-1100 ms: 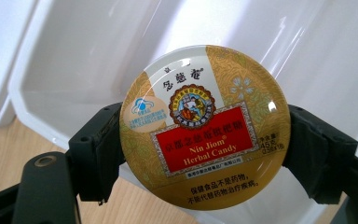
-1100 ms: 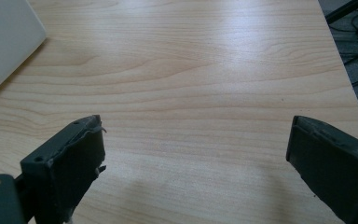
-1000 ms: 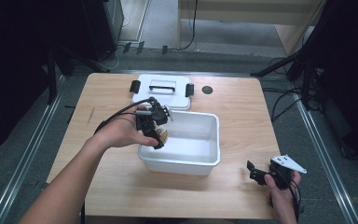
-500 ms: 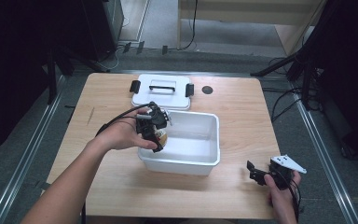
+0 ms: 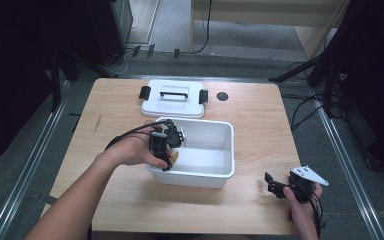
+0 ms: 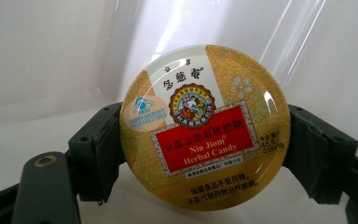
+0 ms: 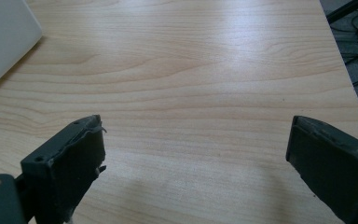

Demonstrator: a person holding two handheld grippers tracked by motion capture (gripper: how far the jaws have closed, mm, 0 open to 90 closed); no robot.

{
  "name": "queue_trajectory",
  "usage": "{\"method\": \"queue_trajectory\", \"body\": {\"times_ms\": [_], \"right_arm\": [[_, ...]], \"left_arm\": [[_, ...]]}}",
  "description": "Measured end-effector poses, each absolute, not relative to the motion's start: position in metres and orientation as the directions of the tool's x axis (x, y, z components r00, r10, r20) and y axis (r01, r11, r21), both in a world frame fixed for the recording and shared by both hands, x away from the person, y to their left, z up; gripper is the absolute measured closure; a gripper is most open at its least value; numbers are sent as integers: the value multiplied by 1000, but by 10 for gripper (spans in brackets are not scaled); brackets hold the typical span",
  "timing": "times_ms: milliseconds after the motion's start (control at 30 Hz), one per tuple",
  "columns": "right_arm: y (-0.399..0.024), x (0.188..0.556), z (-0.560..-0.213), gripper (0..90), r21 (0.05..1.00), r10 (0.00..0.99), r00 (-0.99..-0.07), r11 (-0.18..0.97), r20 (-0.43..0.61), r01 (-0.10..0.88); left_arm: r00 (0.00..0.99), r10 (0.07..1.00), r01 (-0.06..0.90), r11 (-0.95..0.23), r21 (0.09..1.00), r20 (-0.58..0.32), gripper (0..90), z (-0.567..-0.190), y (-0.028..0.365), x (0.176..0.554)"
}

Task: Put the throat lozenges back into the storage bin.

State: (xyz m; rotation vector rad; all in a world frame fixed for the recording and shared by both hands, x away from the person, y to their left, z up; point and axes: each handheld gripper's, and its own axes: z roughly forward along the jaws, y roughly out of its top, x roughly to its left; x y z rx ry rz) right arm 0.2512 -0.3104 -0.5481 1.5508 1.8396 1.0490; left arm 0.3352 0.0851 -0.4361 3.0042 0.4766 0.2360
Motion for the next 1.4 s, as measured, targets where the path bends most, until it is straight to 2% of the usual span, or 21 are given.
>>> {"method": "queue_trajectory", "body": {"times_ms": [533,800,1200,1400], "right_arm": [[-310,251,-548,45,816,971,-219,52,93,576],[-310,251,-548,48,816,971,-220,54,91,575],[-310,251,-548,48,816,972,-218,54,90,576],[-310,251,-548,48,816,972,-218,54,89,576]], "left_arm": [[932,339,327,-939,107,127,208,-437,85,335],[927,357,344,-932,117,117,168,-438,88,336],[912,402,377,-899,222,79,458,-412,98,336],[904,423,392,-879,272,64,479,-395,103,331]]}}
